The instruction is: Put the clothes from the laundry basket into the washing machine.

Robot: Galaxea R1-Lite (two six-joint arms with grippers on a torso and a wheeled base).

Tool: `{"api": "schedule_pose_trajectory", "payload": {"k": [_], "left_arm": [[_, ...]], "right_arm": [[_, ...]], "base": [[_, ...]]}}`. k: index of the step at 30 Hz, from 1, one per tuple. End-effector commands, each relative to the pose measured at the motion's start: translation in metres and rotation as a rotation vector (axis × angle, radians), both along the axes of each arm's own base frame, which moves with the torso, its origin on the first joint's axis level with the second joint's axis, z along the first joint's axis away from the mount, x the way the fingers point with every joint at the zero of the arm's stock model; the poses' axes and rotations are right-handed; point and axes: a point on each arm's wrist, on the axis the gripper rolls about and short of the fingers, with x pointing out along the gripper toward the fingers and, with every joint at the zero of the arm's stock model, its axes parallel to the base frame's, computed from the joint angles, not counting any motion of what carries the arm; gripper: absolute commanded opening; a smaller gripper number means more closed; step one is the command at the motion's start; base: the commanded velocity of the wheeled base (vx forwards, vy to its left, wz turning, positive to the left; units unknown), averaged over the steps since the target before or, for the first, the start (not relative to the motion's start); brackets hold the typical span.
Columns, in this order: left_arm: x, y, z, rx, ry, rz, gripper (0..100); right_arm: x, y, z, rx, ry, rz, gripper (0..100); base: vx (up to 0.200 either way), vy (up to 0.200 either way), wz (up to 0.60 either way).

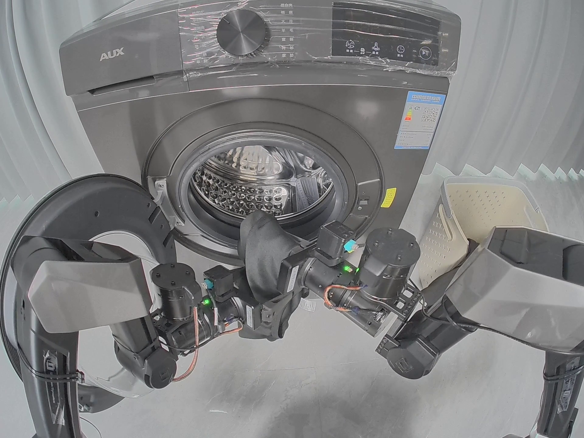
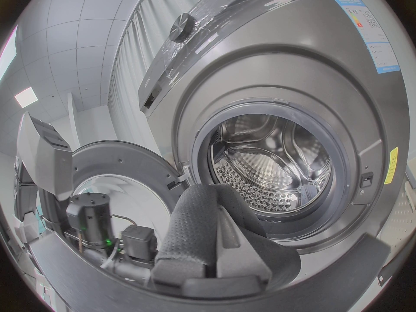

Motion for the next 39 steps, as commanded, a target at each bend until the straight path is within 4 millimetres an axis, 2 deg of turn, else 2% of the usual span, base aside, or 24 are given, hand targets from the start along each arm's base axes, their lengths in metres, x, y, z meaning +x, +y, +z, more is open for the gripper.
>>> {"api": "schedule_pose_trajectory", "payload": {"k": [1, 9, 14, 15, 19, 23, 30, 39], "left_arm": [[0.014, -0.003, -0.010, -0.005, -0.008, 0.022, 100], [0.027, -0.007, -0.022, -0.018, -0.003, 0.049, 100], [0.033, -0.010, -0.020, -0.026, -0.023, 0.073, 100], [0.033, -0.010, -0.020, -0.028, -0.027, 0.076, 0], [0.035, -0.010, -0.019, -0.032, -0.030, 0.079, 0], [0.036, -0.008, -0.016, -0.035, -0.039, 0.088, 0], [0.035, 0.006, 0.004, -0.060, -0.066, 0.130, 0], [0.026, 0.009, 0.028, -0.084, -0.105, 0.128, 0]], "right_arm": [[-0.011, 0.003, 0.006, 0.008, -0.003, 0.026, 0], [-0.020, 0.002, 0.014, 0.021, -0.009, 0.039, 0], [-0.022, 0.000, 0.015, 0.020, -0.008, 0.039, 0], [-0.022, -0.001, 0.015, 0.018, -0.006, 0.037, 0], [-0.022, -0.002, 0.014, 0.018, -0.006, 0.037, 0], [-0.020, -0.010, 0.011, -0.003, 0.014, 0.017, 0], [-0.009, -0.052, -0.020, -0.103, 0.128, -0.115, 0], [-0.020, -0.066, -0.046, -0.188, 0.219, -0.129, 0]], "base": [[0.000, 0.000, 0.00], [0.000, 0.000, 0.00], [0.000, 0.000, 0.00], [0.000, 0.000, 0.00], [0.000, 0.000, 0.00], [0.000, 0.000, 0.00], [0.000, 0.000, 0.00], [0.000, 0.000, 0.00]]}}
